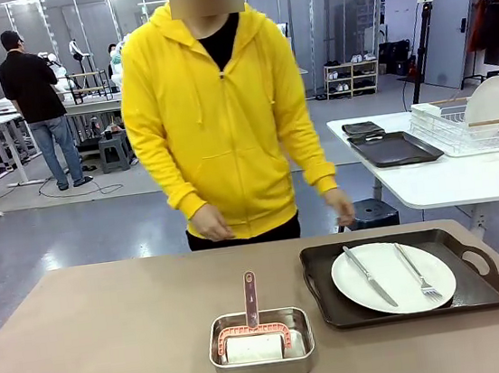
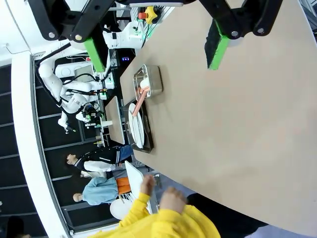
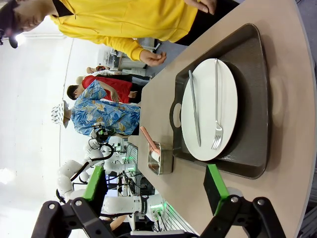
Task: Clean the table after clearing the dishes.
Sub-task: When the right (or left) Handle tray is removed, use the right hand (or left hand) to clean the right (or left) side of the table with the Lint Roller.
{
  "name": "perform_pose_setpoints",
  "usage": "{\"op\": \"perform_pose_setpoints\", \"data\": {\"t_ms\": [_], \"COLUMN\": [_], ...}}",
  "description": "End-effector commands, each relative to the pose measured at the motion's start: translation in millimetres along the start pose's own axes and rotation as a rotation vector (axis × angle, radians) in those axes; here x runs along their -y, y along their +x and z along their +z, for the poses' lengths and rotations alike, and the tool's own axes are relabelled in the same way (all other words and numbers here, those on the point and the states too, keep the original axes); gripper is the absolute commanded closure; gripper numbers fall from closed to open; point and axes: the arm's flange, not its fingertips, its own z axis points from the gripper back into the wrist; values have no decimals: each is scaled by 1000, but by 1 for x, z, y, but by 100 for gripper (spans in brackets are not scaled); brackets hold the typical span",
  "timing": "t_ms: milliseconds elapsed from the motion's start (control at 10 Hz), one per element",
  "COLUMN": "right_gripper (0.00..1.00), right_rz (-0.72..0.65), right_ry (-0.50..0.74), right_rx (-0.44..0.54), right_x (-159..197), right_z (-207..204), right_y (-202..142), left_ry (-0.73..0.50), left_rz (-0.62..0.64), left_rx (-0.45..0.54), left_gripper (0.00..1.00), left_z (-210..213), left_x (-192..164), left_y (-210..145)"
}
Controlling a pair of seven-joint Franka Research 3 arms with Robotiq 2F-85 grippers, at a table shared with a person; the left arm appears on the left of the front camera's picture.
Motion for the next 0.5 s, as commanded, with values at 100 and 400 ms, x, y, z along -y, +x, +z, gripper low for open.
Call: {"op": "perform_pose_setpoints", "data": {"t_ms": [100, 400], "right_gripper": [0, 0], "right_rz": [7, 7], "right_ry": [6, 6], "right_rx": [-2, -2], "right_x": [-4, -4], "right_z": [1, 1], "right_y": [-1, -1], "left_ry": [8, 8], "left_rz": [10, 10], "left_rx": [-1, -1], "left_gripper": [0, 0], "left_z": [1, 1], "left_x": [5, 5], "left_y": [-6, -6]}}
